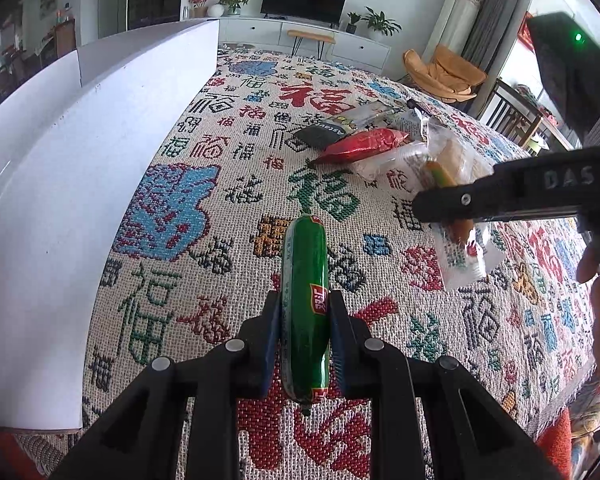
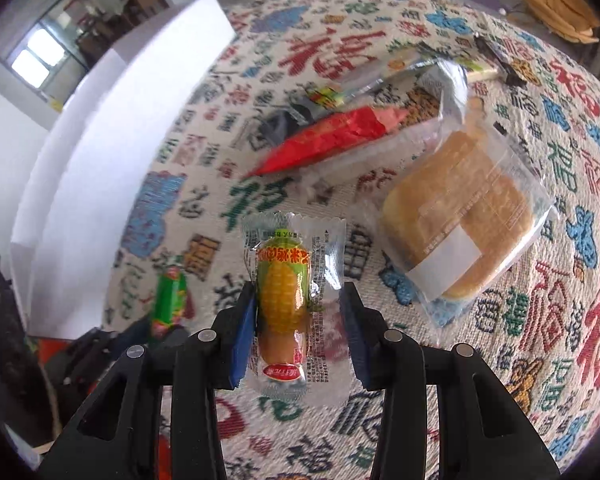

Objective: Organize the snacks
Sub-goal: 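Carry both snacks into the white box and open both tools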

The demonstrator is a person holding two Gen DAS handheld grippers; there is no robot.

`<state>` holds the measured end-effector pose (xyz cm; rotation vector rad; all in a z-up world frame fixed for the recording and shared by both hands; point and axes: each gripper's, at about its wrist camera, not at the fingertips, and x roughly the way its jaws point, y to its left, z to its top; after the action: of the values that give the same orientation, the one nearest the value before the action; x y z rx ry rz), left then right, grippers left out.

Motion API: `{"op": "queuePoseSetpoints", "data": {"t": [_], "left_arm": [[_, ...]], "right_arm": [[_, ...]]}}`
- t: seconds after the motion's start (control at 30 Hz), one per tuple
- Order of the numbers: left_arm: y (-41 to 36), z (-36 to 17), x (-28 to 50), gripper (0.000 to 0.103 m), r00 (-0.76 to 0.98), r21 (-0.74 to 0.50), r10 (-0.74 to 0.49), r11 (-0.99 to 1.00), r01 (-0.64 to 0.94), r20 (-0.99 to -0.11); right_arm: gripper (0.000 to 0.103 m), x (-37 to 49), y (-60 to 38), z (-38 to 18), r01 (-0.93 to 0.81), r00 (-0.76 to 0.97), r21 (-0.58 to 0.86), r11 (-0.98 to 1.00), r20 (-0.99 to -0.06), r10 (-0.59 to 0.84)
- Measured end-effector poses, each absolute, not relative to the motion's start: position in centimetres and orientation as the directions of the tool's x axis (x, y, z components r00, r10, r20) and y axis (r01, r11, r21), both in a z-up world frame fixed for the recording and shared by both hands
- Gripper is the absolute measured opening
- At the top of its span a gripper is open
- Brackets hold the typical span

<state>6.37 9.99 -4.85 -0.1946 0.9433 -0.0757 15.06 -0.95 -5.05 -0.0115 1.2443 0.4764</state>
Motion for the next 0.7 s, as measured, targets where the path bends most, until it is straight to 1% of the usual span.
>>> {"op": "queuePoseSetpoints", "data": {"t": [0.3, 0.37, 0.43, 0.5, 0.53, 0.57, 0.6, 0.67, 0.7], "left_arm": [[10.3, -4.5, 6.2, 0.023, 0.588, -0.189, -0.134, 0.981, -0.032, -0.797], [10.8, -3.9, 6.0, 0.023, 0.587, -0.24, -0.176, 0.97, -0.031, -0.79], [12.0, -2.1, 5.4, 0.023, 0.597, -0.347, -0.264, 0.937, -0.027, -0.758], [14.0, 0.5, 4.7, 0.023, 0.623, -0.473, -0.357, 0.881, -0.022, -0.695], [15.4, 2.2, 4.3, 0.023, 0.651, -0.52, -0.384, 0.854, -0.019, -0.655], [16.7, 3.8, 3.9, 0.023, 0.68, -0.532, -0.377, 0.847, -0.022, -0.629], [18.4, 5.6, 3.5, 0.023, 0.716, -0.521, -0.34, 0.853, -0.038, -0.609], [22.0, 8.4, 2.9, 0.023, 0.773, -0.468, -0.223, 0.877, -0.106, -0.594], [24.0, 9.4, 2.9, 0.023, 0.786, -0.427, -0.147, 0.89, -0.161, -0.601]], "right_arm": [[0.043, 14.0, 0.7, -3.5, -0.407, 0.232, 0.265, 0.874, -0.895, 0.38], [0.043, 13.7, 0.7, -3.1, -0.404, 0.23, 0.284, 0.869, -0.889, 0.397], [0.043, 13.5, 0.8, -1.9, -0.416, 0.246, 0.294, 0.861, -0.875, 0.418], [0.043, 13.5, 1.6, 0.6, -0.446, 0.288, 0.291, 0.847, -0.849, 0.443], [0.043, 13.5, 2.4, 2.1, -0.465, 0.309, 0.288, 0.837, -0.833, 0.459], [0.043, 13.7, 3.6, 4.0, -0.491, 0.329, 0.293, 0.82, -0.81, 0.486], [0.043, 13.8, 4.9, 5.6, -0.518, 0.337, 0.3, 0.801, -0.789, 0.514], [0.043, 14.0, 8.3, 8.4, -0.572, 0.338, 0.307, 0.76, -0.756, 0.56], [0.043, 14.1, 10.5, 9.4, -0.599, 0.329, 0.314, 0.737, -0.742, 0.584]]}}
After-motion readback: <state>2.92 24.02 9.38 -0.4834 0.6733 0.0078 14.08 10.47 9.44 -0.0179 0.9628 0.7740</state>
